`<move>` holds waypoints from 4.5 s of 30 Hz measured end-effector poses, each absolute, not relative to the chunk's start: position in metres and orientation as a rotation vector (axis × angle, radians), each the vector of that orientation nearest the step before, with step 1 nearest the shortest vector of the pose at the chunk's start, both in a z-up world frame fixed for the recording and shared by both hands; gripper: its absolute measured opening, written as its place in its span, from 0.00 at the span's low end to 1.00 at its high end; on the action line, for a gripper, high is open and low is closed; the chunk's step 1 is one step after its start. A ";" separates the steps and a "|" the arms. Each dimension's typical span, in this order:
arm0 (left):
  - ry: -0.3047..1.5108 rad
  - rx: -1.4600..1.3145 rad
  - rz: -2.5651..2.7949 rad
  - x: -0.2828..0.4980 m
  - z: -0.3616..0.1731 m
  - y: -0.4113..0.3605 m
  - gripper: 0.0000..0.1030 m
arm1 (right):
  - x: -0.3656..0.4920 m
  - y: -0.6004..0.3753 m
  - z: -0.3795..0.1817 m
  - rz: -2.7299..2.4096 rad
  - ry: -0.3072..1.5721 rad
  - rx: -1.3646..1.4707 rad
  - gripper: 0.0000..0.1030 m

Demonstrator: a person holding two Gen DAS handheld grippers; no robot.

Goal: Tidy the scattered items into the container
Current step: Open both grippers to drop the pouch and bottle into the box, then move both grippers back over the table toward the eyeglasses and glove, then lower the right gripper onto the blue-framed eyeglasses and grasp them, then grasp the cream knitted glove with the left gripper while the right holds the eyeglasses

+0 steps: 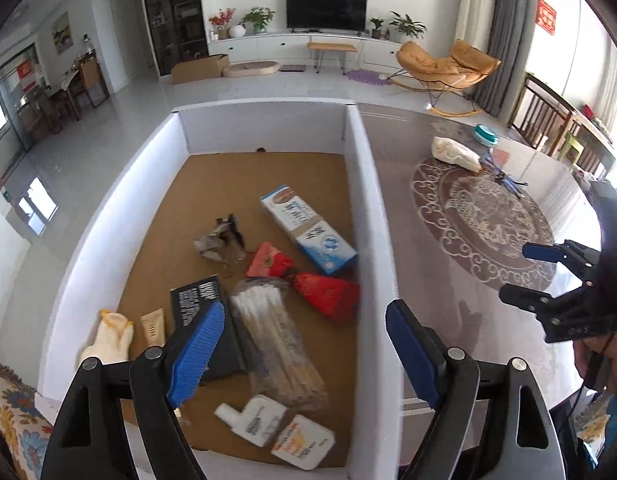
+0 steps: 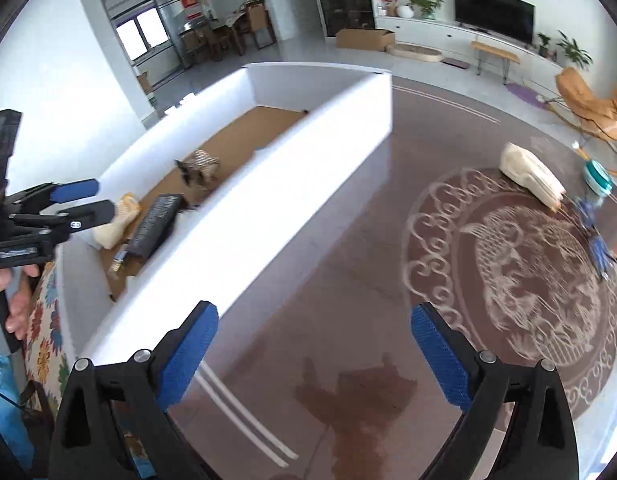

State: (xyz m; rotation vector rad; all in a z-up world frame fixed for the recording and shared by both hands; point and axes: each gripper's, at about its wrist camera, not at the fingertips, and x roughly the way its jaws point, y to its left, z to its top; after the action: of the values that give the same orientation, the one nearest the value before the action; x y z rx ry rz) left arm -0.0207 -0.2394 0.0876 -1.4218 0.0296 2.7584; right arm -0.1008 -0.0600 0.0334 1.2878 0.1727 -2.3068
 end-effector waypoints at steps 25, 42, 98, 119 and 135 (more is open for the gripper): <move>0.124 -1.419 2.649 -0.097 -0.051 0.017 1.00 | -0.088 0.166 -0.038 -2.696 0.086 1.394 1.00; 0.169 -1.338 2.609 -0.128 -0.051 0.045 1.00 | -0.089 0.166 -0.038 -2.697 0.086 1.393 1.00; 0.171 -1.340 2.599 -0.146 -0.049 0.044 1.00 | -0.317 0.135 -0.042 -2.615 0.152 1.348 1.00; 0.171 -1.340 2.599 -0.146 -0.049 0.044 1.00 | -0.196 0.185 -0.033 -2.681 0.126 1.281 0.28; 0.084 -1.397 2.707 -0.204 -0.050 0.066 1.00 | -0.138 0.214 -0.035 -2.745 0.011 1.362 0.76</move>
State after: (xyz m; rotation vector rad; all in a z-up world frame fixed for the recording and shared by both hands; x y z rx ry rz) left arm -0.2037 0.0657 -0.0501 -1.3965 0.0836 2.7068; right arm -0.1384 0.2136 -0.0351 1.3616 0.0106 -2.7455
